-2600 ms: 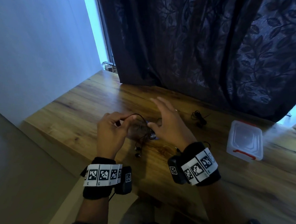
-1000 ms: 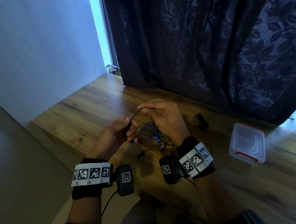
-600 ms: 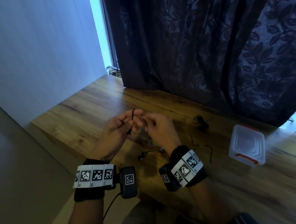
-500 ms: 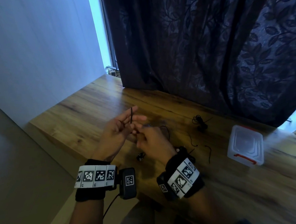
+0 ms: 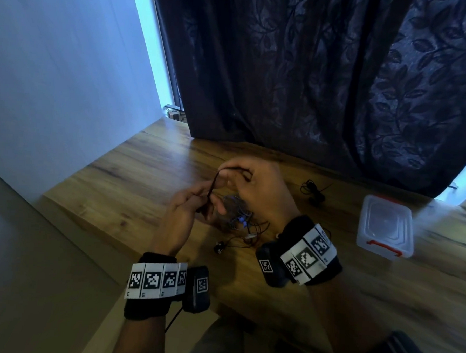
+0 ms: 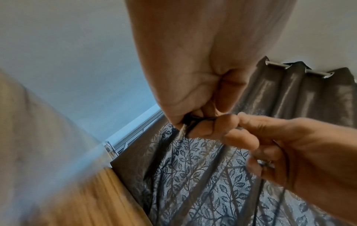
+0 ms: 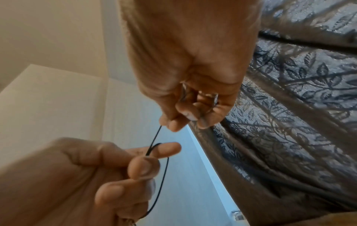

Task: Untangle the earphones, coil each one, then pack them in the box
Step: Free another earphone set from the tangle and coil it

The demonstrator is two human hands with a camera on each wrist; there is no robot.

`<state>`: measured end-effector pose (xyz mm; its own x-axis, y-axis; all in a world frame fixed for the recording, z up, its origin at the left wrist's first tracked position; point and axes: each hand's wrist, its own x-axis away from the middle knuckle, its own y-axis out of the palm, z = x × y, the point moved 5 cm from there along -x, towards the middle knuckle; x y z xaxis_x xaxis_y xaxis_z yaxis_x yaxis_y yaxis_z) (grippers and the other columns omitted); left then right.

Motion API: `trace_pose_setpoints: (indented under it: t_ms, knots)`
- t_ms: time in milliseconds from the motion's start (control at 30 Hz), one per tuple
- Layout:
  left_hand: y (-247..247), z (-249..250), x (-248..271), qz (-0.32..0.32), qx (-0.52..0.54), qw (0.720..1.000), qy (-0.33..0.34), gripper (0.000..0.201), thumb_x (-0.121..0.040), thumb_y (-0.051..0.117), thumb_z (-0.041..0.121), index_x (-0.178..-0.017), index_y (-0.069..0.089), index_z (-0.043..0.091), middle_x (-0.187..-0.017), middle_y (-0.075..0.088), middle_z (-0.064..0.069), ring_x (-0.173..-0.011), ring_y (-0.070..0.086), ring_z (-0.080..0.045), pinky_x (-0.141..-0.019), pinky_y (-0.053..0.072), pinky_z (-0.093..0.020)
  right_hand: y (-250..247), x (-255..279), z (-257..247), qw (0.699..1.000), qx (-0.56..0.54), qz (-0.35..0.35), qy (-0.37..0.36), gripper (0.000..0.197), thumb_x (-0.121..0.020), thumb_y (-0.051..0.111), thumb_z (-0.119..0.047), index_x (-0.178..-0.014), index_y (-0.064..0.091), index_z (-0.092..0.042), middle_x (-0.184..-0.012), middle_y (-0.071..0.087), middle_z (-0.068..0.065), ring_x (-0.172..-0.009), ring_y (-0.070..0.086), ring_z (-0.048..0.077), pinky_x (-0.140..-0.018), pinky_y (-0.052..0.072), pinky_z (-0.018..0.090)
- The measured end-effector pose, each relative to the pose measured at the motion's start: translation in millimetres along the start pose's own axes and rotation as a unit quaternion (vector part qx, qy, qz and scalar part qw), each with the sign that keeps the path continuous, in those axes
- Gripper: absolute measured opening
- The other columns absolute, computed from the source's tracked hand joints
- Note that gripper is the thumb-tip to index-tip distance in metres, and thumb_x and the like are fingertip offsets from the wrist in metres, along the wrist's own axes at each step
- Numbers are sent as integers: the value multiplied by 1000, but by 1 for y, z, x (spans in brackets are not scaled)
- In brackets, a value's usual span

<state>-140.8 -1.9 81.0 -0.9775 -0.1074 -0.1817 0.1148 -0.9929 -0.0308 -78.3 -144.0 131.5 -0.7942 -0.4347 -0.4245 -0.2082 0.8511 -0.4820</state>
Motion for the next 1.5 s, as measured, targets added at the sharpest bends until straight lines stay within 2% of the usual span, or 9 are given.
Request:
trace_pose_setpoints:
  t_ms: [133, 367, 467, 567, 633, 867, 1067, 1300, 1500]
  knots:
    - [0, 7, 1, -13, 30, 999, 23, 38, -98, 41, 18, -128, 58, 2, -75, 64, -10, -60, 49, -13, -63, 44, -23, 3, -4, 19, 997, -28, 45, 53, 14, -98, 63, -20, -103, 76, -20, -91, 73, -11, -84, 67, 2, -78, 55, 26]
    - [-1, 11, 2, 4, 51, 998, 44, 40, -100, 45, 5, -139, 49, 4, -87, 67, -5, -69, 58, -17, -64, 55, -44, 63, 42, 24, 965, -22, -234, 119, 27, -106, 45, -14, -86, 60, -24, -73, 68, -3, -54, 58, -6, -61, 47, 22]
    - [-7, 6, -1, 37, -78, 994, 62, 46, -98, 41, -10, -139, 46, 10, -95, 70, 0, -75, 64, -1, -75, 53, -17, 63, 53, 11, 946, 33, -309, 89, 18, -105, 49, -18, -106, 65, -9, -82, 73, 5, -59, 64, 5, -62, 55, 27]
    - [-10, 0, -1, 33, -163, 985, 55, 49, -99, 42, -7, -137, 49, 23, -108, 69, 0, -91, 63, 4, -83, 48, -10, 41, 41, -2, 963, 91, -252, 40, 17, -101, 56, -22, -99, 71, -12, -85, 71, 4, -74, 68, 17, -73, 57, 42]
    - [-11, -2, 1, 36, -126, 991, 38, 49, -101, 40, -1, -119, 60, 40, -82, 69, 8, -77, 62, -3, -77, 49, -18, 21, 24, -7, 982, 87, -166, 28, 13, -99, 61, -24, -98, 74, -20, -91, 70, -4, -83, 65, 10, -78, 57, 36]
    - [2, 6, -2, -27, 76, 997, -17, 40, -90, 42, 8, -124, 63, 6, -69, 56, -7, -59, 44, -15, -61, 40, -21, 6, -18, 13, 999, -13, 28, -18, 6, -90, 73, -11, -90, 77, -16, -90, 67, -3, -80, 65, 5, -74, 53, 21]
    - [3, 9, 2, -43, 164, 985, -14, 39, -96, 38, -1, -133, 50, -7, -69, 46, -6, -60, 44, -10, -65, 43, -20, 38, 11, 38, 990, -82, -20, 110, 21, -100, 55, -7, -99, 72, -20, -96, 74, -1, -90, 69, 9, -81, 56, 26]
    - [-11, 3, -4, 51, -104, 989, 93, 43, -97, 40, 12, -112, 59, 47, -82, 62, -1, -71, 57, -7, -75, 49, -24, 66, 58, 17, 970, -8, -221, 105, 18, -102, 57, -20, -89, 69, -17, -81, 73, -1, -75, 69, 10, -74, 57, 33]
    - [-4, -3, 3, 22, -128, 991, 25, 39, -104, 40, 7, -98, 58, 42, -91, 68, -13, -81, 65, -18, -78, 52, -26, 19, 33, -7, 991, 30, -117, 55, 11, -97, 64, -21, -94, 74, -22, -87, 71, -9, -77, 63, -2, -69, 47, 11]
